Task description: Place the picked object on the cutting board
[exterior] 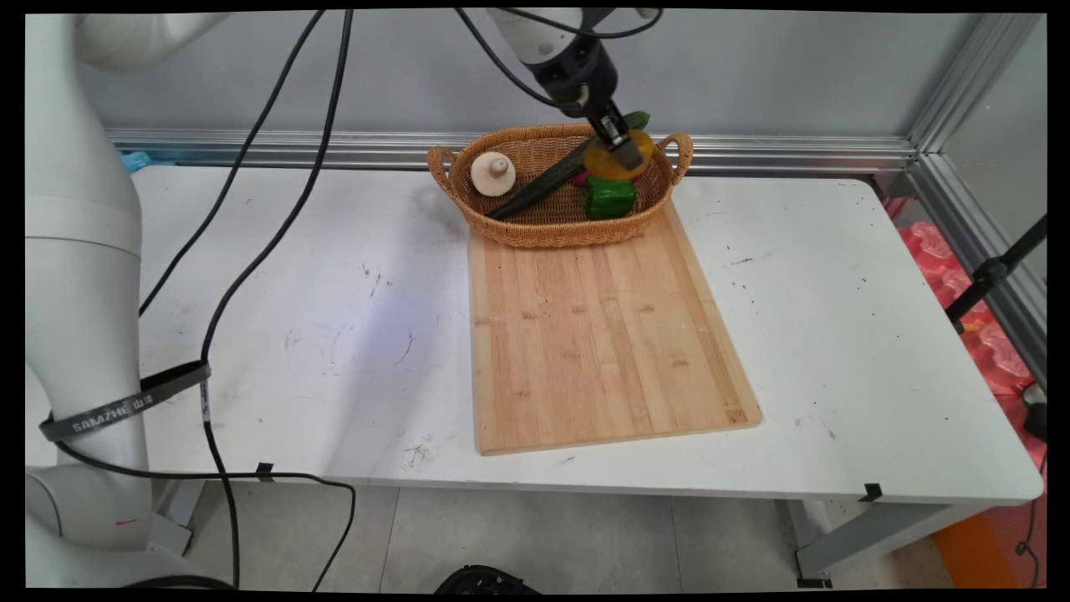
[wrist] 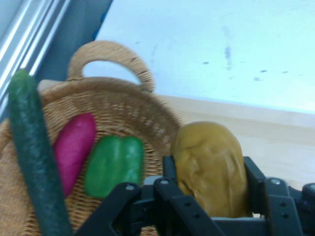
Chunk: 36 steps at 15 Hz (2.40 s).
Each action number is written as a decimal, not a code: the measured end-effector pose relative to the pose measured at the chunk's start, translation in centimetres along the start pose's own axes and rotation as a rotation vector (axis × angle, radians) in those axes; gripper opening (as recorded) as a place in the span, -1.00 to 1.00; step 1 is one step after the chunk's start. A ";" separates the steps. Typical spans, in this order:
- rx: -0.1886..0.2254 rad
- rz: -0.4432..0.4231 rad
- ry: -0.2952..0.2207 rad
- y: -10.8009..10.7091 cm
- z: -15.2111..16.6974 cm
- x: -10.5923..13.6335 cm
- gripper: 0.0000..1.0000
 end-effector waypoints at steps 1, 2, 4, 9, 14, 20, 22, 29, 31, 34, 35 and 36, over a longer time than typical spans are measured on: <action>-0.005 0.002 0.001 1.2 -0.3 0.2 -1.00; -0.012 0.007 0.002 2.3 -0.6 0.2 -1.00; -0.027 0.021 0.002 4.3 -0.8 -0.2 -1.00; -0.068 0.067 -0.002 9.4 0.0 -2.2 -1.00; -0.084 0.090 0.002 12.5 1.8 -4.1 -1.00; -0.100 0.100 0.019 15.2 5.8 -6.0 -1.00; -0.104 0.098 0.024 15.7 6.7 -6.3 -1.00; -0.136 0.060 0.033 17.9 10.0 -7.0 -1.00; -0.140 0.048 0.036 18.3 10.6 -7.1 -1.00; -0.143 0.028 0.038 18.8 11.7 -7.2 -1.00; -0.144 0.024 0.039 18.9 12.0 -7.3 -1.00; -0.145 0.020 0.039 19.0 12.4 -7.3 -1.00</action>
